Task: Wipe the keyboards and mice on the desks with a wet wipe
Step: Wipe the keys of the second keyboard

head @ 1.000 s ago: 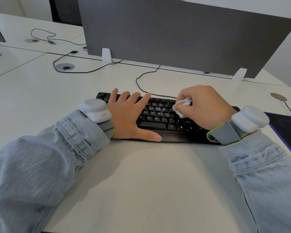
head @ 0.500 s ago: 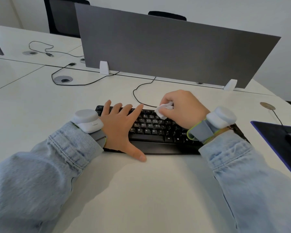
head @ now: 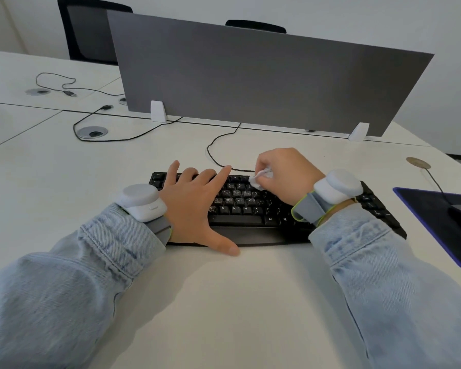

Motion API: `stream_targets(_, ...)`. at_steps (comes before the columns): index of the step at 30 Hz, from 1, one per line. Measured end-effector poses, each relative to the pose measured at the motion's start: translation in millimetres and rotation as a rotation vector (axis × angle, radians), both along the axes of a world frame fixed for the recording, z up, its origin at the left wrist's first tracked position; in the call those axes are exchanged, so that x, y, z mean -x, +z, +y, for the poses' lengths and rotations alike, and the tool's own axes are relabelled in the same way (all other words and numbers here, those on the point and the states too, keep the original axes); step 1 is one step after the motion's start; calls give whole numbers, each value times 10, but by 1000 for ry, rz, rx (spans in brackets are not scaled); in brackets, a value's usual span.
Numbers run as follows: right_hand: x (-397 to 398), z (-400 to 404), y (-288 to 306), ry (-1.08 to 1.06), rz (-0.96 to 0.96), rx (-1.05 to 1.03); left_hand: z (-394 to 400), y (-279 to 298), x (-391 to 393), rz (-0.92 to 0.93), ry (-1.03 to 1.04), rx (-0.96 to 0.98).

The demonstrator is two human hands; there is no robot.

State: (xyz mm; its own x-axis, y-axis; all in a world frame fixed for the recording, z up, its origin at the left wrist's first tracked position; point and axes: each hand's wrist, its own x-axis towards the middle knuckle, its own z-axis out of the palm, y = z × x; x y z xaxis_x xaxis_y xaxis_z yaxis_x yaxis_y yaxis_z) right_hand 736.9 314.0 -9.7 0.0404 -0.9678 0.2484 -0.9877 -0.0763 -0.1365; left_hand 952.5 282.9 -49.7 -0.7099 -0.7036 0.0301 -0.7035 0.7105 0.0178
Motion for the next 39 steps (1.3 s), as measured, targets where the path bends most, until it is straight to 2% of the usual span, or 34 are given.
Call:
stream_targets(4,41,30,-7,10,-119,69,-4,7,-24,2,2,-4)
stream_targets(6,-22,27,-45,54,-97,10,-4,32,-47,-3,15,-29)
stream_targets(9,52,7,-62,-8,-46,38,-38,89,-124,-5,46,-70)
stream_targets(11,118,14,-33,-56,-81,86,-81,135,-185,-3,72,-110)
stream_targets(14,32,29,-16,15,-167,62,-104,174,-288,-13,96,-148)
stream_targets(17,-37,-10,-39,31,-73,-28,-90,135,-384,-7,83,-154)
stream_targets(21,142,-88,111,-133,-17,2,-144,102,-464,45,129,-119)
stream_targets(24,151,-177,125,-177,-14,-129,-184,74,-461,52,142,-115)
stream_targets(31,-259,-465,107,-41,-86,-199,-185,32,-449,128,127,-160)
stream_targets(39,-578,-495,83,86,-72,-141,-209,20,-420,69,119,-77)
